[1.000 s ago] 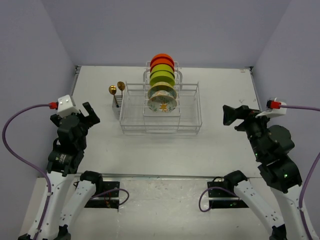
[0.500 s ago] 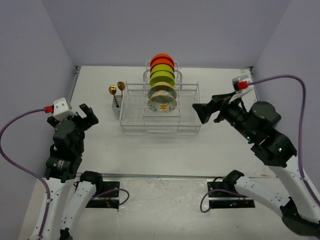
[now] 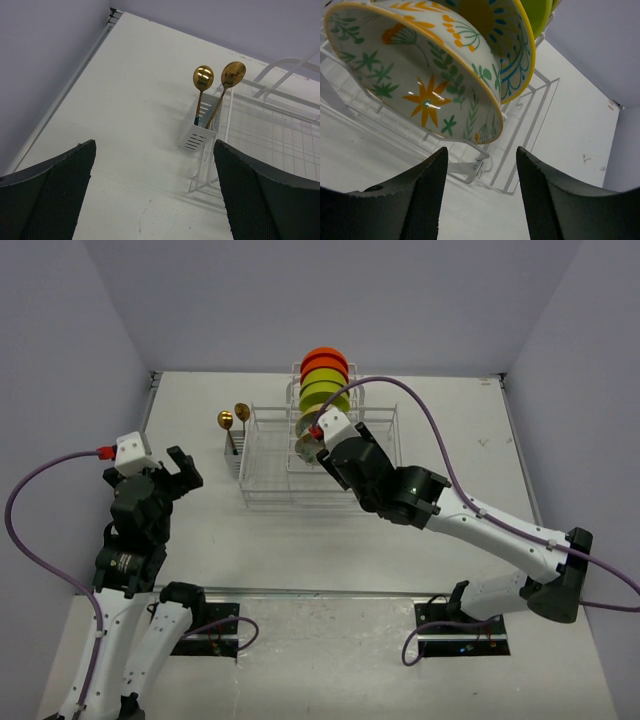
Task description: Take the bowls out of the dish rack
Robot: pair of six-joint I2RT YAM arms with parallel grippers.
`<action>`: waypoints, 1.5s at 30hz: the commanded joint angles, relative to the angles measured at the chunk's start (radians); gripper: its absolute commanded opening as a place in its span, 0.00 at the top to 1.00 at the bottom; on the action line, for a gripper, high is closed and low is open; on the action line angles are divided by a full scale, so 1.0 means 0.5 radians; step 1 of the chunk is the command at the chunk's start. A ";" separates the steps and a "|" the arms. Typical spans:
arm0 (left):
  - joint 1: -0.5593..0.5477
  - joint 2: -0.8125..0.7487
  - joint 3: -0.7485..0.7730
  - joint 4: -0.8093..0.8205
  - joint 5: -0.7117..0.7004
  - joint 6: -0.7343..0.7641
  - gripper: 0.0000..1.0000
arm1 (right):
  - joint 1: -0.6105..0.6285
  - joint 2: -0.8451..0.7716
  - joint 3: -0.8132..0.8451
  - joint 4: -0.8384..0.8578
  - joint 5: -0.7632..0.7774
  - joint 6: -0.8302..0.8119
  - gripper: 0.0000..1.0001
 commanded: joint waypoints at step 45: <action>0.031 0.007 -0.006 0.112 0.097 0.033 0.00 | 0.007 0.098 -0.274 1.144 0.238 -0.374 0.94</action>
